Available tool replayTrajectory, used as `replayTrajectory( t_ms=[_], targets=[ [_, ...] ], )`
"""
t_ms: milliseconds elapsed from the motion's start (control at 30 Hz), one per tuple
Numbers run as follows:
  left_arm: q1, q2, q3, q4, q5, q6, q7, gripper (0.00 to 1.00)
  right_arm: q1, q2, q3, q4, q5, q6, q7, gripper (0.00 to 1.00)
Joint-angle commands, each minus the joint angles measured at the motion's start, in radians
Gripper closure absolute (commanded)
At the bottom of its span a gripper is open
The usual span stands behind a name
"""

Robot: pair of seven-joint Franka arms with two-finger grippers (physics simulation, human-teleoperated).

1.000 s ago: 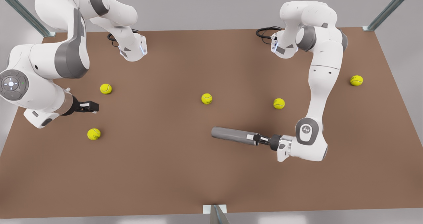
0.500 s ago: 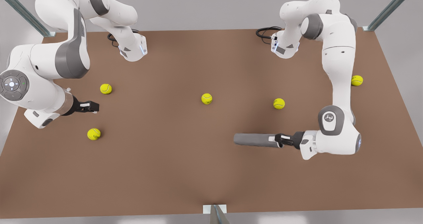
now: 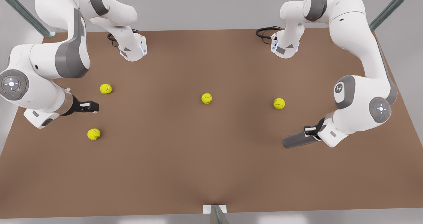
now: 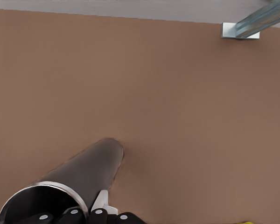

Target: Put the tennis tube upright

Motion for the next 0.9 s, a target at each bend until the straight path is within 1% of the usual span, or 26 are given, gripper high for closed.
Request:
replayTrajectory(
  t_ms=[0,133,500,867],
  targets=[
    [-0.001,-0.002,0.0,0.0,0.1,0.001,-0.004,0.79,0.0,0.0,0.0,0.0,0.0,0.0,0.0,0.0],
    [-0.01,-0.004,0.0,-0.025,0.117,0.008,-0.194,0.79,0.0,0.001,0.0,0.001,0.0,0.0,0.0,0.0],
    [0.0,0.116,-0.002,-0.025,0.116,0.076,-0.195,0.79,0.0,0.001,0.0,0.001,0.0,0.0,0.0,0.0],
    [0.007,0.139,0.0,-0.025,0.117,0.082,-0.192,0.79,-0.002,0.0,0.0,0.001,0.0,0.0,0.0,0.0]
  ],
)
